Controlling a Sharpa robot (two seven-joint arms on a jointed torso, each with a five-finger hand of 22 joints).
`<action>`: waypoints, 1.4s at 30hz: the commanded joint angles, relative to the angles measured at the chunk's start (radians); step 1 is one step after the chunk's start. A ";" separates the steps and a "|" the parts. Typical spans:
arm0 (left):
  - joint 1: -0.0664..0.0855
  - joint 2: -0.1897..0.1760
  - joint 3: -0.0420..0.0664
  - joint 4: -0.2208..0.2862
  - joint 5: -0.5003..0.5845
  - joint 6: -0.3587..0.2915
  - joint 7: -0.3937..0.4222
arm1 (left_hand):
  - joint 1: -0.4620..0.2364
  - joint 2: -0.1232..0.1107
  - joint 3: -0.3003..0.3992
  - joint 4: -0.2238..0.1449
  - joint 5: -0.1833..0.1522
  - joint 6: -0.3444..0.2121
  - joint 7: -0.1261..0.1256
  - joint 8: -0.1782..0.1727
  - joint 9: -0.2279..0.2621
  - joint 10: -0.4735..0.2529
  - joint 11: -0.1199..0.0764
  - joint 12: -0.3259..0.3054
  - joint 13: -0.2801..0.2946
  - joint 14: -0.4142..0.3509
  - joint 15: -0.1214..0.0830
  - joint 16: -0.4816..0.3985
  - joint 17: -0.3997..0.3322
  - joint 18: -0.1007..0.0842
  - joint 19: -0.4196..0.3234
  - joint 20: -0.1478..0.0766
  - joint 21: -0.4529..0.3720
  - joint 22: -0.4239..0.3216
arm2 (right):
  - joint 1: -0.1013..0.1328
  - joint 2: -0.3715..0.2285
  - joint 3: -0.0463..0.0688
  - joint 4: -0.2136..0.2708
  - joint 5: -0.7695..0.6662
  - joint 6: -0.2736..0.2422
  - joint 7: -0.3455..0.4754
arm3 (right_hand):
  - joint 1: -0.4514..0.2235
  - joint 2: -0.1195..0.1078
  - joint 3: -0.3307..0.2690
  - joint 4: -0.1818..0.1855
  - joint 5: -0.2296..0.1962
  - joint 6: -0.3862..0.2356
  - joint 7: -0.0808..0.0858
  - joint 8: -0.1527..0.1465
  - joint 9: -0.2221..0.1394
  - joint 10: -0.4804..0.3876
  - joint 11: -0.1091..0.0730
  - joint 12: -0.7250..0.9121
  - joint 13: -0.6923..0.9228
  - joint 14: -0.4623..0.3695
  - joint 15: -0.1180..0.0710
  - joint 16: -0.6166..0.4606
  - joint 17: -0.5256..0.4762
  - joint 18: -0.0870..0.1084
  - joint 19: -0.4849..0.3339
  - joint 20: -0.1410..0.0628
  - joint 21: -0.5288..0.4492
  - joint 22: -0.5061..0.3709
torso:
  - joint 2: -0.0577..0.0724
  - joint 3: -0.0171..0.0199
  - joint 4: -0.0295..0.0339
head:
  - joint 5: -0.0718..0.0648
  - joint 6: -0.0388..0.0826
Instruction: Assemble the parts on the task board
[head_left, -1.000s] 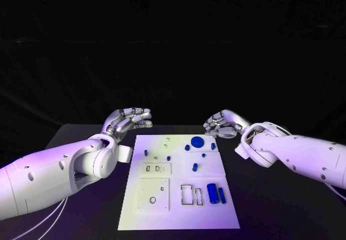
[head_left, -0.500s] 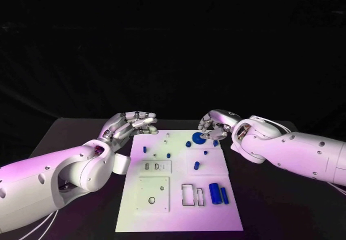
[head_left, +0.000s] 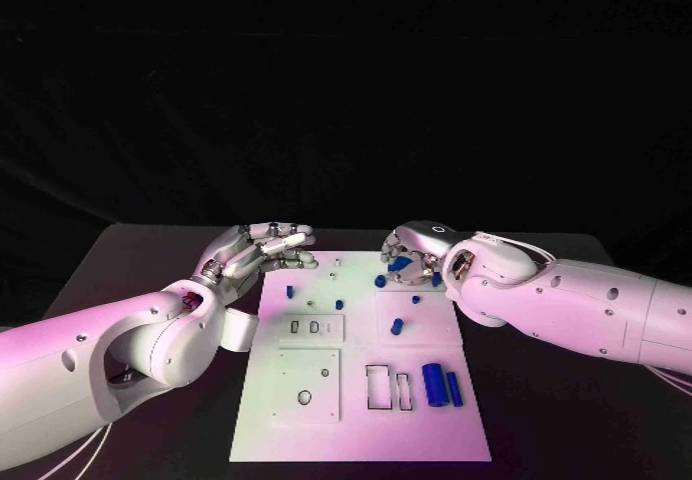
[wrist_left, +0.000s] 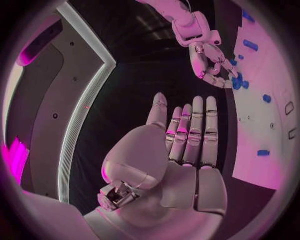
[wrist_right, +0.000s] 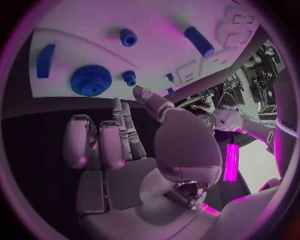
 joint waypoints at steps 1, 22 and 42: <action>0.002 0.000 0.002 0.001 0.010 0.017 0.001 | -0.011 -0.002 -0.022 -0.006 -0.007 -0.008 0.000 -0.006 0.001 -0.006 0.002 -0.003 -0.001 -0.007 0.000 0.002 0.001 0.016 -0.005 -0.001 -0.001 -0.001 | -0.002 0.006 0.000 0.004 -0.066 0.036 -0.030 | 0.004 -0.005 0.000 0.006 -0.006 -0.005 0.001 -0.006 0.002 -0.005 0.000 0.000 0.001 0.047 0.006 0.011 0.010 -0.014 0.013 0.001 0.010 0.014 | 0.006 -0.0005 0.0021 | 0.001 -0.001; 0.005 -0.006 0.004 -0.012 0.029 -0.005 -0.002 | -0.031 0.000 -0.019 -0.013 -0.040 -0.016 0.006 -0.012 0.007 -0.015 0.008 -0.002 0.000 -0.020 0.005 0.005 0.017 0.016 -0.013 0.003 -0.002 -0.002 | -0.009 0.024 -0.001 -0.010 -0.083 0.080 -0.040 | 0.007 -0.003 0.000 0.014 -0.013 0.001 0.001 -0.006 0.010 -0.009 0.001 0.002 0.003 0.050 0.008 0.033 0.031 -0.021 0.030 0.004 0.035 0.053 | 0.016 -0.0016 0.0028 | 0.010 -0.001; 0.009 -0.010 0.004 -0.017 0.031 -0.009 -0.011 | -0.030 0.001 -0.018 -0.015 -0.042 -0.017 0.007 -0.013 0.008 -0.017 0.008 -0.002 0.001 -0.020 0.005 0.005 0.018 0.016 -0.013 0.003 -0.002 -0.002 | -0.021 0.044 -0.001 -0.017 -0.072 0.049 -0.019 | 0.009 0.010 0.012 0.030 -0.019 0.014 -0.005 -0.003 0.020 0.014 -0.004 0.009 0.010 0.052 0.005 0.051 0.046 -0.030 0.055 0.003 0.067 0.105 | 0.020 -0.0001 0.0009 | 0.017 -0.008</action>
